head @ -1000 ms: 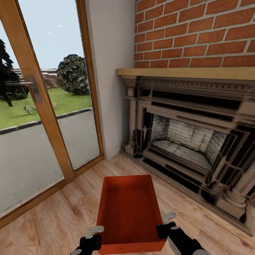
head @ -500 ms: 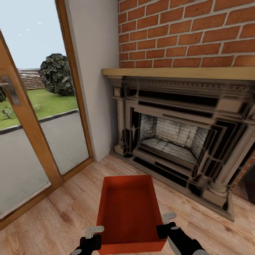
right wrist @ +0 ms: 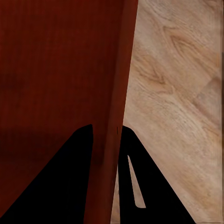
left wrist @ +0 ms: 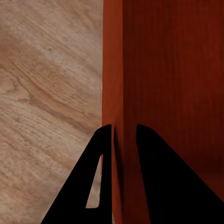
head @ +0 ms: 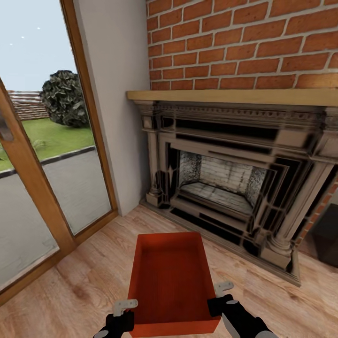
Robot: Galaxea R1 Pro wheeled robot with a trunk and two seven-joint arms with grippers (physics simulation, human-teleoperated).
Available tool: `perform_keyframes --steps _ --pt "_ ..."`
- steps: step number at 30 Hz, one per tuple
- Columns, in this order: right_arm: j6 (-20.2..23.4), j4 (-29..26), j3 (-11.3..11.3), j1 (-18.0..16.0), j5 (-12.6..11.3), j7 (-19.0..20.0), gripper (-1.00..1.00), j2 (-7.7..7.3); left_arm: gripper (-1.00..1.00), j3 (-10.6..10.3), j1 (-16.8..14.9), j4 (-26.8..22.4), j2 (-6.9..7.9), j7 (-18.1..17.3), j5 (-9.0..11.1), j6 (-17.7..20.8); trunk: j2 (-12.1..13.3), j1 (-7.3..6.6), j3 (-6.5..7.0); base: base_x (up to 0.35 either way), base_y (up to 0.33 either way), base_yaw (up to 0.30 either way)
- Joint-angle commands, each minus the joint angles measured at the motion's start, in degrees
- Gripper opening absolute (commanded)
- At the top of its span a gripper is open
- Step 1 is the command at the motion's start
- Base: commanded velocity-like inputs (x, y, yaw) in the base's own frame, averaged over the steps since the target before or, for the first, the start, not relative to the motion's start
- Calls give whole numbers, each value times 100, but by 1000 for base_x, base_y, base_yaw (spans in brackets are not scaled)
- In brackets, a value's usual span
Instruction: Move the two storage containers from the living room to the garage. In the garage, place one container on the floor and stack the other container on top of it (either order is fine).
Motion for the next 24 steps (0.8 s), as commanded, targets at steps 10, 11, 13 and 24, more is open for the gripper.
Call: perform_keyframes --steps 10,11,13,24 --pt "-34 -23 175 -3 169 -55 -100 -8 -100 140 -5 25 30 45 -66 -15 -3 -1 -5 0 0 -257" --pt "-34 -23 176 -3 169 -55 -100 -8 -100 140 -5 25 30 45 -66 -15 -3 -1 -5 0 0 -145" --pt "-34 -23 176 -2 169 -55 -100 -7 -100 140 -5 25 30 45 -66 -15 -3 -1 -5 0 0 -95" --pt "-34 -23 174 -2 169 -55 -100 -7 -100 140 -5 25 30 45 -66 -15 -3 -1 -5 0 23 -89"
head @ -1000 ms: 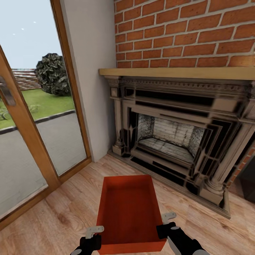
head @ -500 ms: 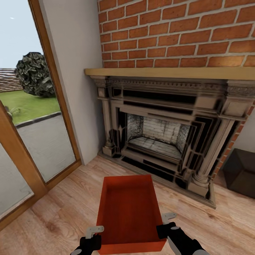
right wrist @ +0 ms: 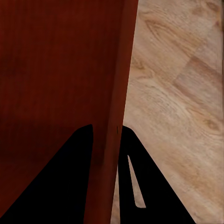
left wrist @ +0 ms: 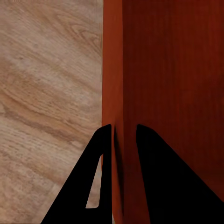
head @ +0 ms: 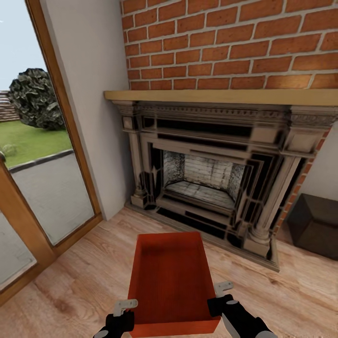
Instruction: Move the two storage containers from the living room to the garage. In the garage, place one container on the floor and stack the other container on top of it (either order is fine).
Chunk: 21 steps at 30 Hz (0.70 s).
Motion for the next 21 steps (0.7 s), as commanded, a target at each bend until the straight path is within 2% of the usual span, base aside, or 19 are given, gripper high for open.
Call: perform_keyframes --steps 1,8,21 --pt "-31 -23 169 -3 176 -54 -100 -7 -100 141 -5 26 30 46 -66 -16 -3 -1 -5 0 94 -223" --pt "-31 -23 170 -3 176 -51 -100 -7 -100 141 -5 26 30 46 -66 -16 -3 -1 -5 0 175 -263" --pt "-31 -23 169 -3 176 -46 -100 -8 -100 141 -5 26 30 46 -66 -16 -3 -1 -5 0 266 -283"
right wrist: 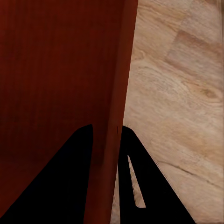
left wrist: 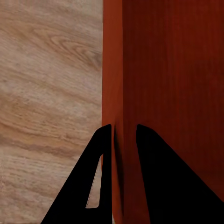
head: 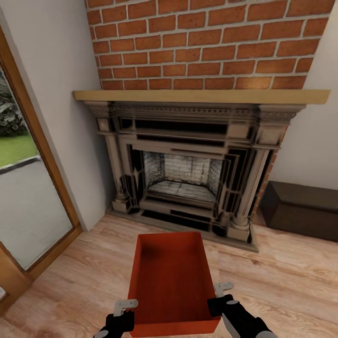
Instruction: Move the two storage containers from the living room to the garage. In the garage, place one container on the floor and stack the other container on top of it (either order is fine).
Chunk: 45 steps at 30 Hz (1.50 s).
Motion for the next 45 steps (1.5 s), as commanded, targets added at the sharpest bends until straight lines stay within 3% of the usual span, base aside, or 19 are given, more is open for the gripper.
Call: perform_keyframes --steps 1,45 --pt "-31 -22 176 -4 167 -52 -100 -9 -100 140 -5 26 33 43 -66 -16 -3 -1 -5 0 261 -285" --pt "-31 -22 180 -4 167 -43 -100 -5 -100 135 -5 26 40 36 -66 -16 -3 -1 -5 2 23 -285"
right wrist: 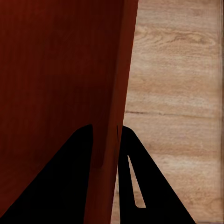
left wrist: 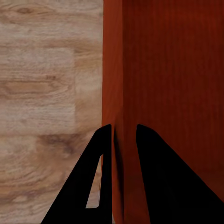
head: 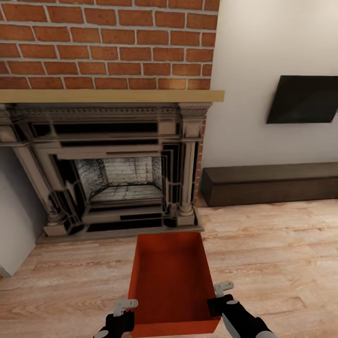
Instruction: Move the two storage containers from the living room to the garage. In the garage, place one container on the floor and stack the other container on top of it (either order is fine).
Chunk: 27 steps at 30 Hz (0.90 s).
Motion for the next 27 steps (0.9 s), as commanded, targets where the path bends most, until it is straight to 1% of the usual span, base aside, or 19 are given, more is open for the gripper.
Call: perform_keyframes --steps 1,7,16,20,27 --pt "-32 -22 191 -3 158 -48 -100 -6 -100 133 -5 25 39 38 -66 -16 -3 0 -5 61 0 -285" --pt "-31 -22 191 -3 158 -47 -100 -5 -100 131 -5 25 40 36 -69 -16 -3 0 -5 162 0 -285" --pt "-31 -22 191 -3 158 -45 -100 -5 -100 122 -5 25 40 36 -74 -29 -3 0 -5 256 -42 -283" --pt "-32 -22 191 -3 158 -47 -100 -5 -100 122 -5 25 40 36 -75 -38 -3 0 -5 132 -24 -133" --pt "-31 -22 191 -3 158 -49 -100 -5 -100 122 -5 25 40 36 -74 -41 -3 0 -5 28 -5 -74"
